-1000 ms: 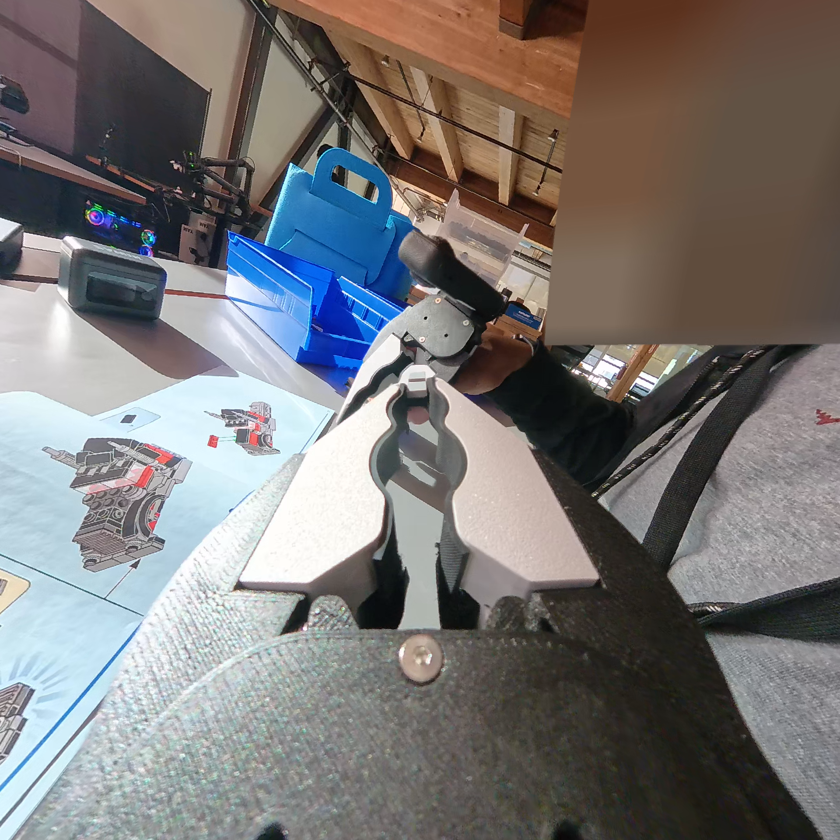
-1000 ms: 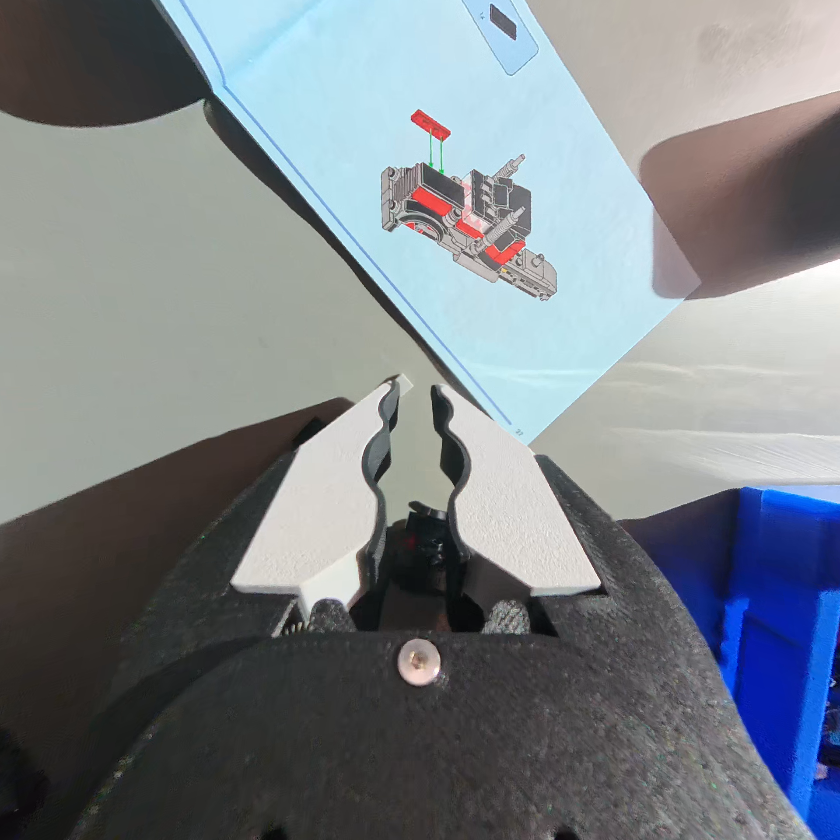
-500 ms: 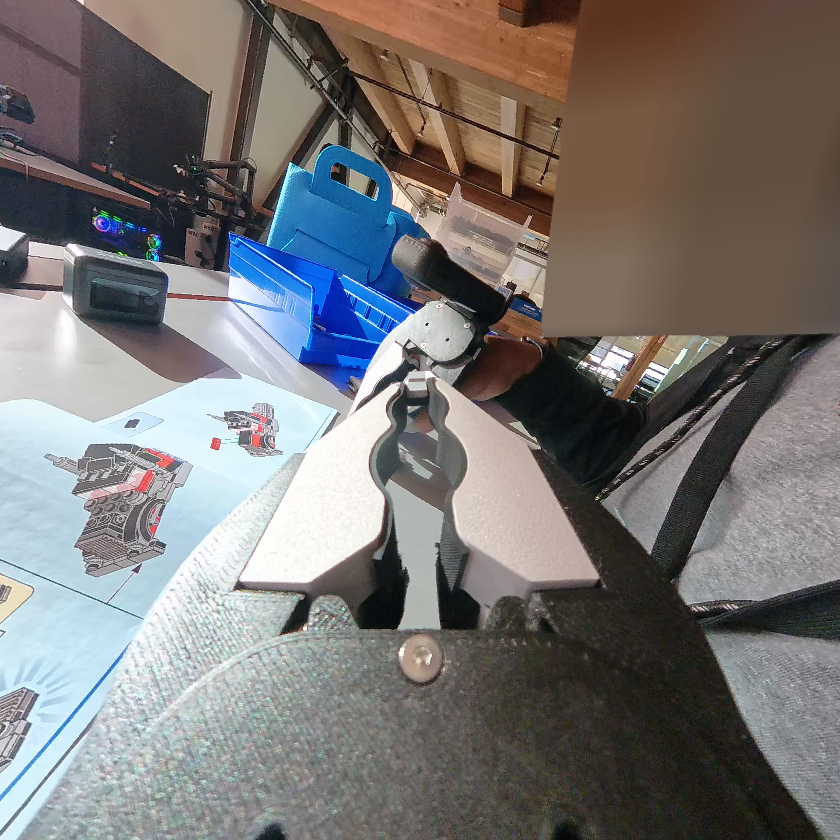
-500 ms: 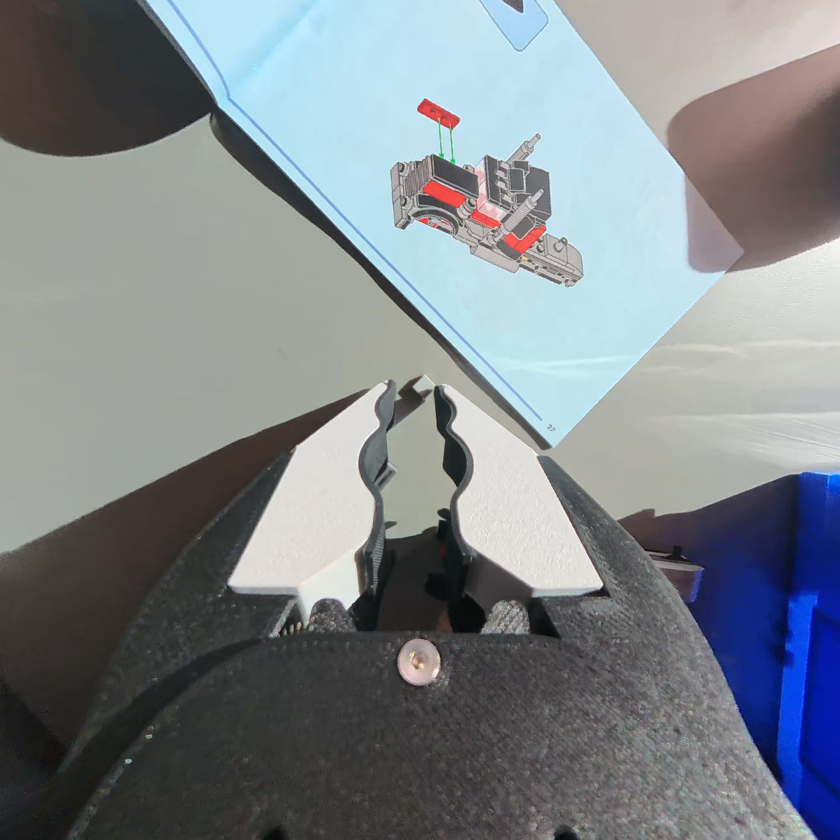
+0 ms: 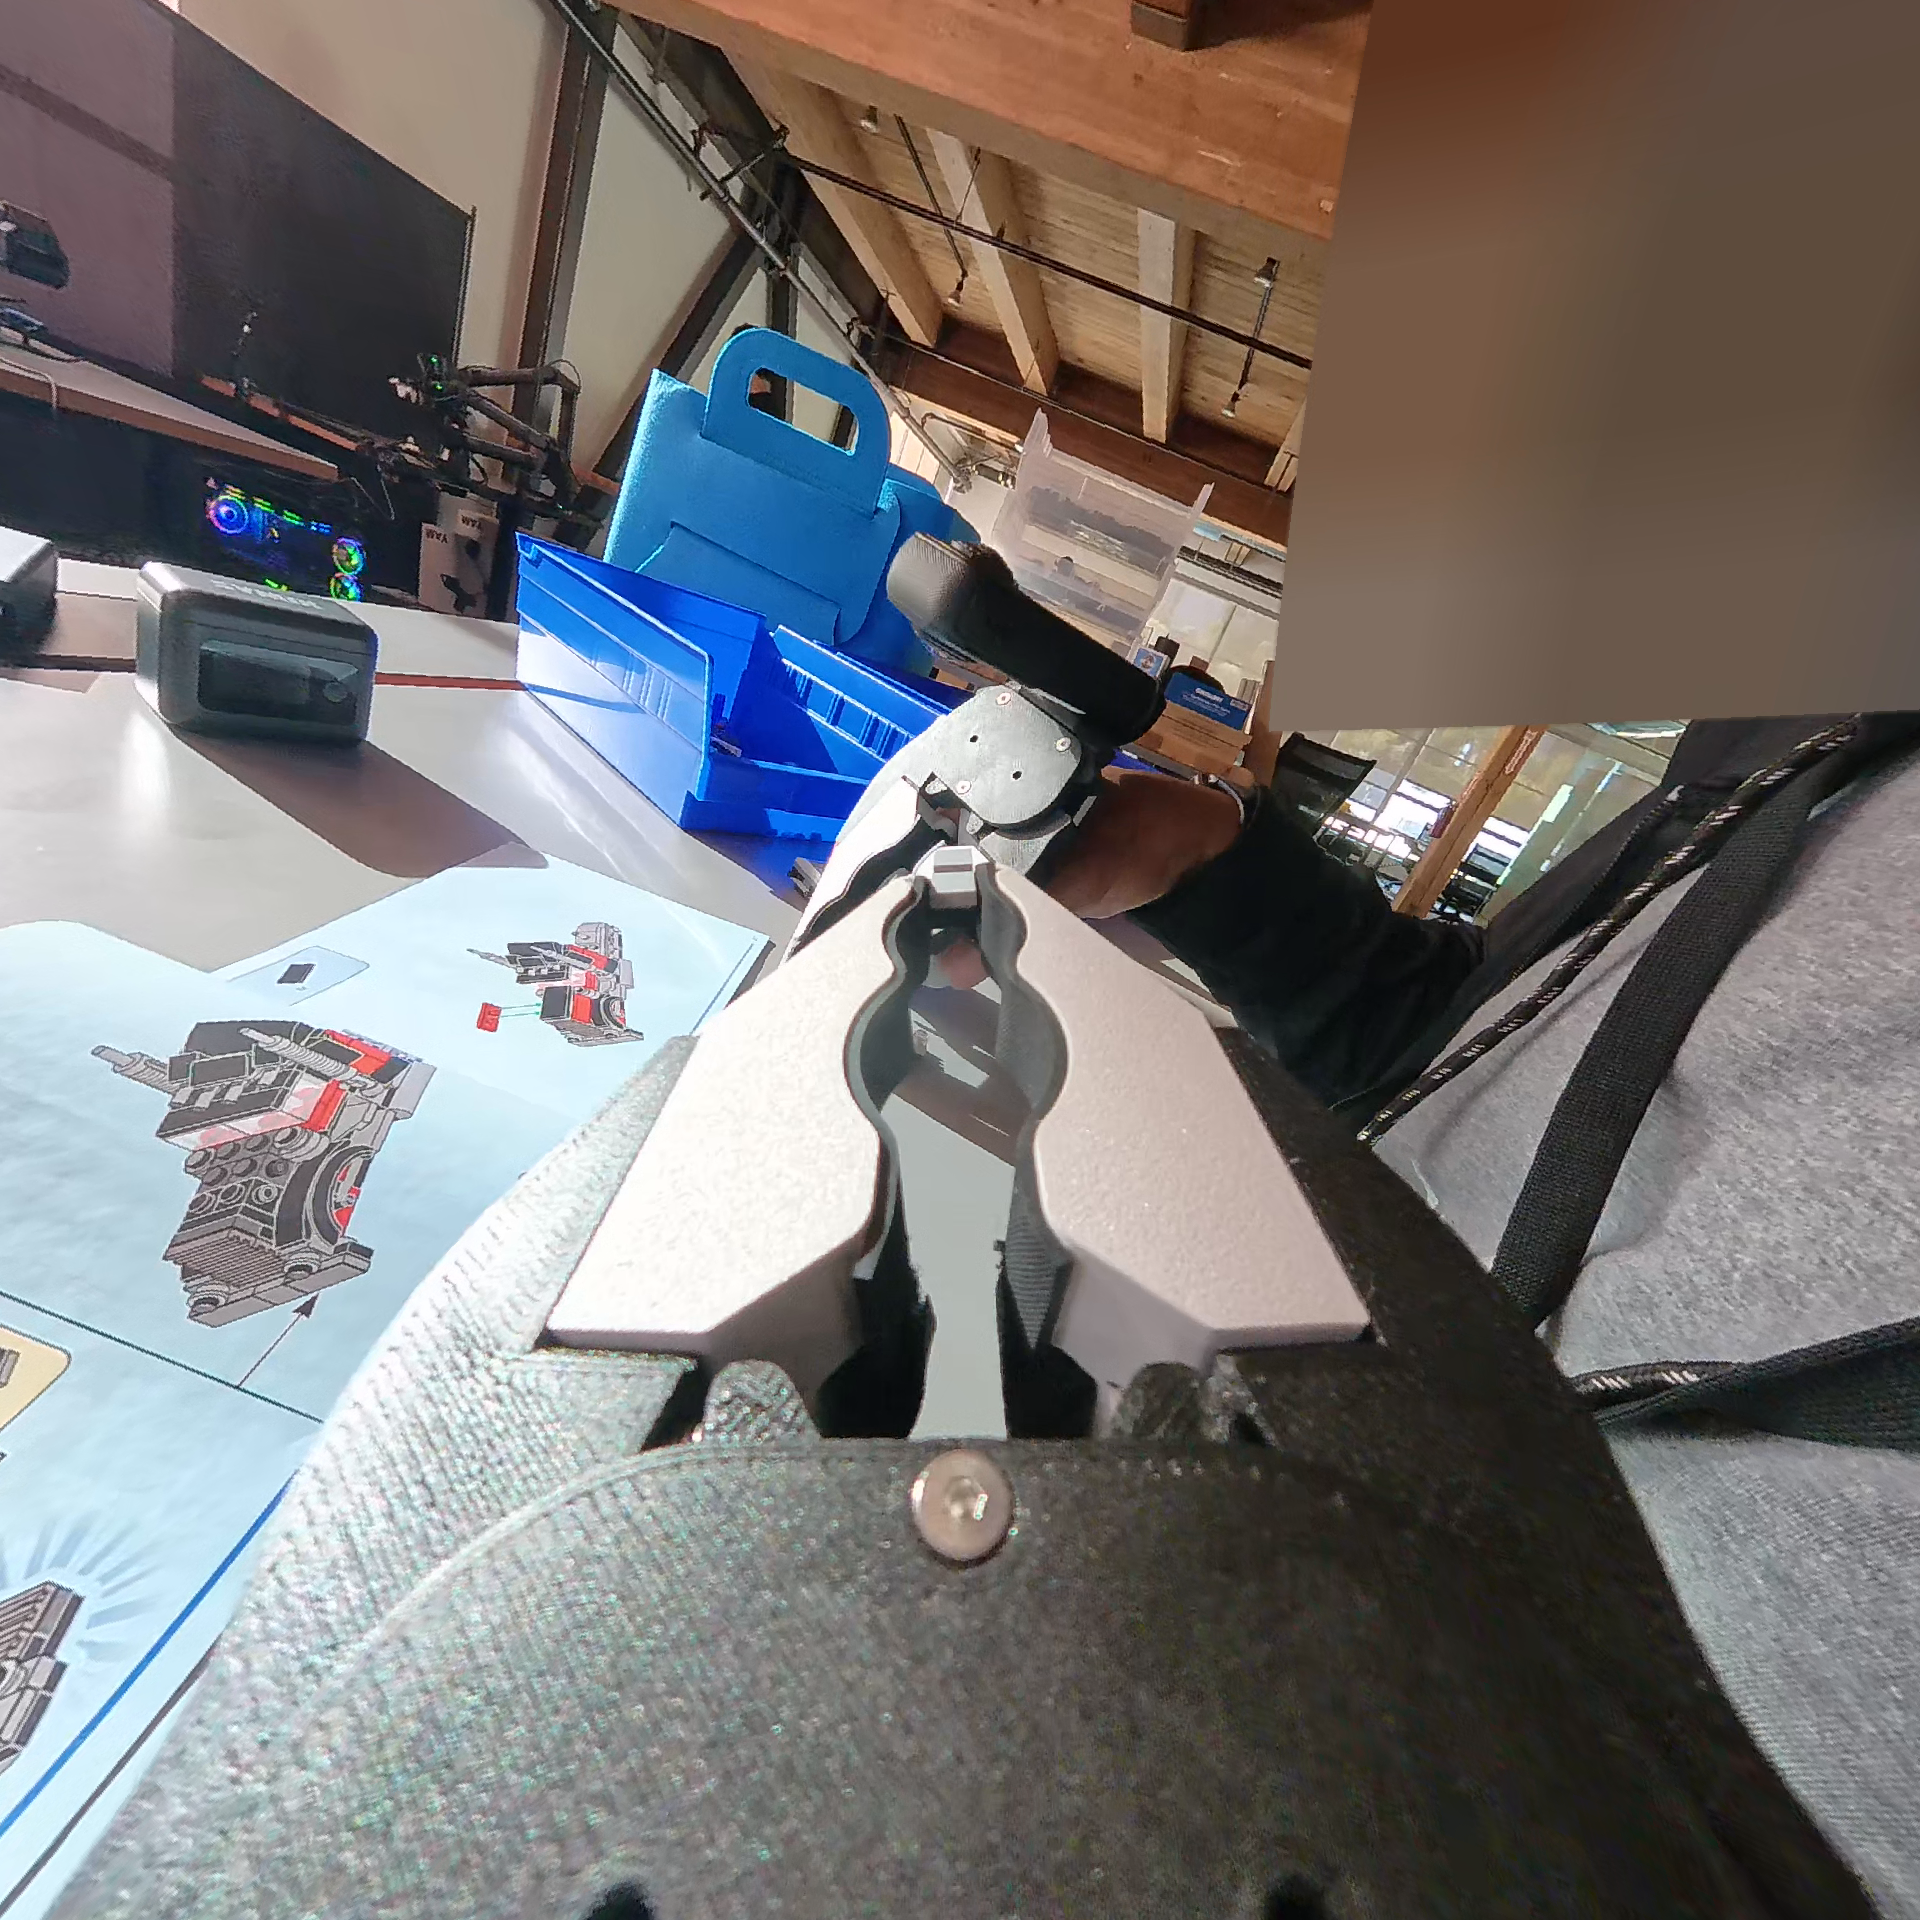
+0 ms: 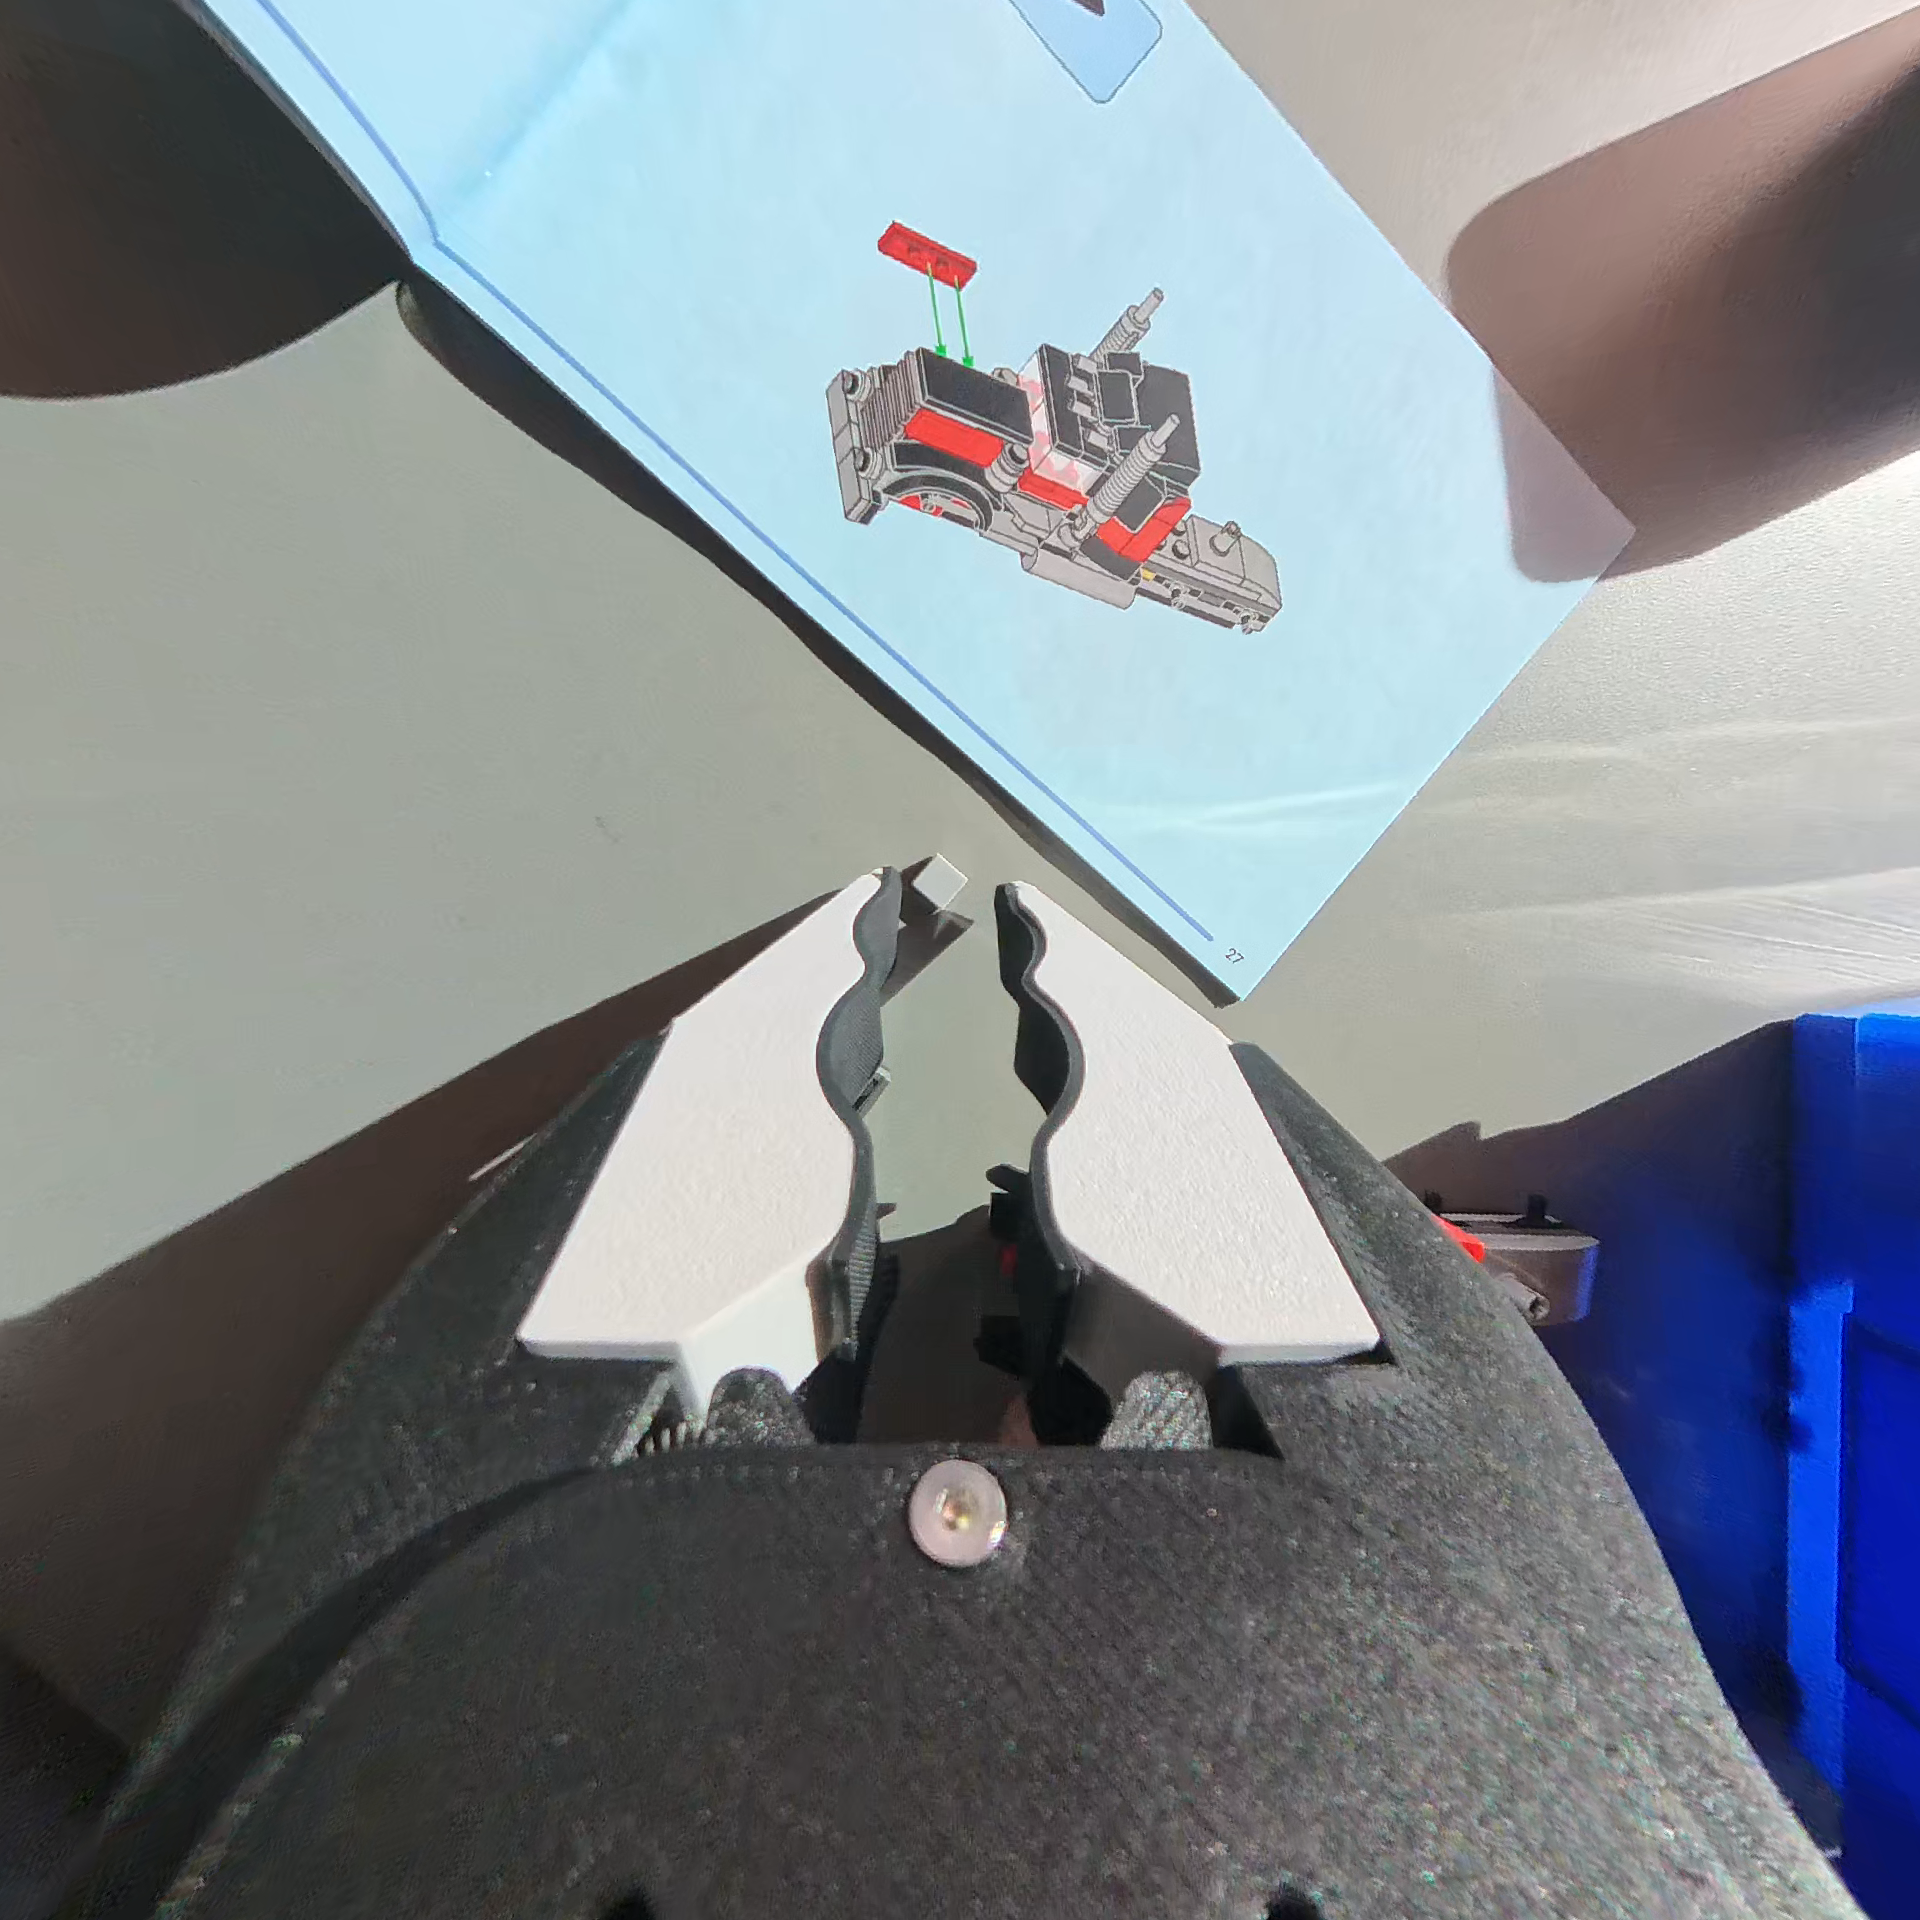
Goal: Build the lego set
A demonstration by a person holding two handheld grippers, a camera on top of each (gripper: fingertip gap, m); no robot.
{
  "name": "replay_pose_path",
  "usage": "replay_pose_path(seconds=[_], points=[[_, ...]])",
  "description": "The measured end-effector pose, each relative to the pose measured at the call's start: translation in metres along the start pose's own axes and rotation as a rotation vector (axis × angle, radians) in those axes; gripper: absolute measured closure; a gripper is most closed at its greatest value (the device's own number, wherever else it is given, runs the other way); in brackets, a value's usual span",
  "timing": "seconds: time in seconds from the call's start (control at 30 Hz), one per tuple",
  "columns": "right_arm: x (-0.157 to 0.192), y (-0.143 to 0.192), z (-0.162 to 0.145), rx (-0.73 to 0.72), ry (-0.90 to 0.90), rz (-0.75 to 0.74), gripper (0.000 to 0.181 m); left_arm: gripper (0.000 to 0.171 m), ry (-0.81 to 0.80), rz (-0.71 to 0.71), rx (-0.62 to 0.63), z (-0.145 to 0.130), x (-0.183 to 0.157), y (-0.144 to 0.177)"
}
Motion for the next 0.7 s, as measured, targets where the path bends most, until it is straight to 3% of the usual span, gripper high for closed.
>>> replay_pose_path(seconds=[0.7], points=[[0.0014, -0.0012, -0.0001, 0.024, -0.030, 0.009, 0.160, 0.163, -0.003, -0.002, 0.000, -0.0004, -0.0005, -0.0004]])
Point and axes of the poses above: each gripper's, where its closed fingertips meet, y back along the fingers, z out of its top, x = y × z across the jaws, the point moved 5 cm from there along y, back along the fingers, and after that the axes turned 6 degrees about -x, right-handed, at the moved point
